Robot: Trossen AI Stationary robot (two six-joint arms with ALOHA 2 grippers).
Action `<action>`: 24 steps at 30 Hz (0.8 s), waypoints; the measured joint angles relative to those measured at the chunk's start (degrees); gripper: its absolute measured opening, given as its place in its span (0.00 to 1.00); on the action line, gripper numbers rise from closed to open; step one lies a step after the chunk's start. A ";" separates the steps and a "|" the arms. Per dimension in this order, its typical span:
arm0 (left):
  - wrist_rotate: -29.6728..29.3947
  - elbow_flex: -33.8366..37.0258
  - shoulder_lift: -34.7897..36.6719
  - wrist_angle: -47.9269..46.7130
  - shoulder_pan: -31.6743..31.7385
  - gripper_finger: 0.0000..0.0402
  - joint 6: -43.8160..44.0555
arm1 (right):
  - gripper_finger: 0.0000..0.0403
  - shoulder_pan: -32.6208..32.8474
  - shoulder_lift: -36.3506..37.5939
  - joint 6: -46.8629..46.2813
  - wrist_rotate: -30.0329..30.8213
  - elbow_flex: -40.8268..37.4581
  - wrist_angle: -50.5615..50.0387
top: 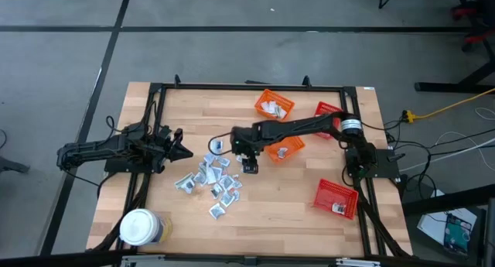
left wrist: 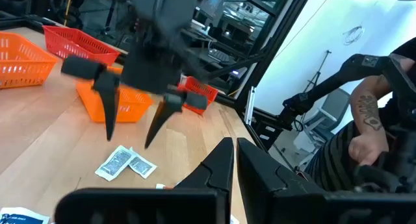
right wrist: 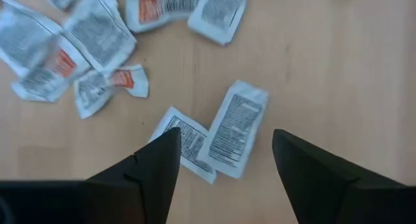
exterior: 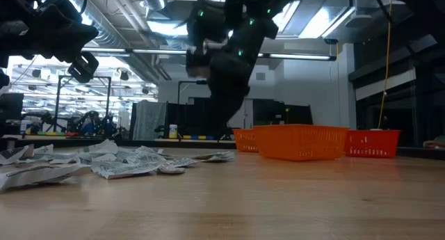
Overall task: Pick & Place First Aid Supplies
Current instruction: Put the orange ointment pack into the top red bin
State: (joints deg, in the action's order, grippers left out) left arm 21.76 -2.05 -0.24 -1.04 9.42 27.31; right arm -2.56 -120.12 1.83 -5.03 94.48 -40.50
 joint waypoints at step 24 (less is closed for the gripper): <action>-0.01 0.00 0.00 0.00 0.01 0.04 0.00 | 0.31 0.04 -5.07 1.85 4.09 0.02 0.59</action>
State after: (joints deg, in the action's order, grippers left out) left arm 21.75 -2.04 -0.24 -1.04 9.42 27.31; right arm -2.52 -125.19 3.68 -0.94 94.50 -39.91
